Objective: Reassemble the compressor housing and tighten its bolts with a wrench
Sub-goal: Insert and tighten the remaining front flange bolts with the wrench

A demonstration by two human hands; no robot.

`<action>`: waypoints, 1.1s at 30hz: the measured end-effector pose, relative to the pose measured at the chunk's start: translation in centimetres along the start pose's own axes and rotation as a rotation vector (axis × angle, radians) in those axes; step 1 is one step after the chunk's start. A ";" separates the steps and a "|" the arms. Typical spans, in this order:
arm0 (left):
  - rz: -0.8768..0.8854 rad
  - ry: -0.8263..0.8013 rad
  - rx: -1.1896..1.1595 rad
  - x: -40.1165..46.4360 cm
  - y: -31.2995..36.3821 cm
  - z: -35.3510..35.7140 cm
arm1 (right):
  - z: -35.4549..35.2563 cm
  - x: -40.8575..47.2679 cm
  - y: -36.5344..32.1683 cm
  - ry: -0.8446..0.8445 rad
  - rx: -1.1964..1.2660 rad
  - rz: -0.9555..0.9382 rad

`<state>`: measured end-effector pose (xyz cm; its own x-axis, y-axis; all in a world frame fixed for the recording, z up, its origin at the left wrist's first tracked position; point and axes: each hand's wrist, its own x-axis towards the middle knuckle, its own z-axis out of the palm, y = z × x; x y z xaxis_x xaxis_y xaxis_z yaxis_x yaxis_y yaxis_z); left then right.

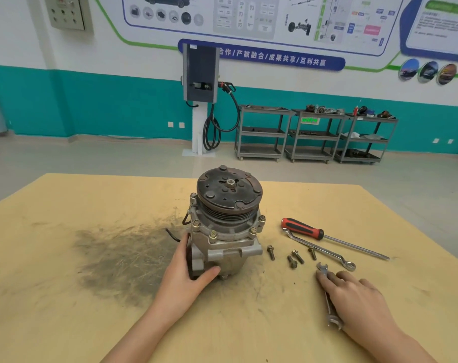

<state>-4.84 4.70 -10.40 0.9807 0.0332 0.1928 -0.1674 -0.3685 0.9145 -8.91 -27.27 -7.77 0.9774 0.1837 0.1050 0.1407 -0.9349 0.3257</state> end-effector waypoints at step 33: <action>0.588 -0.211 0.955 4.8 16.1 -4.6 | -1.8 8.4 -13.6 -0.020 2.014 0.460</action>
<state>-3.27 3.21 6.85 0.7886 -0.5018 0.3554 -0.5493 -0.8346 0.0406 -2.93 -12.42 -9.64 0.9834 -0.0992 -0.1522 -0.1369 0.1464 -0.9797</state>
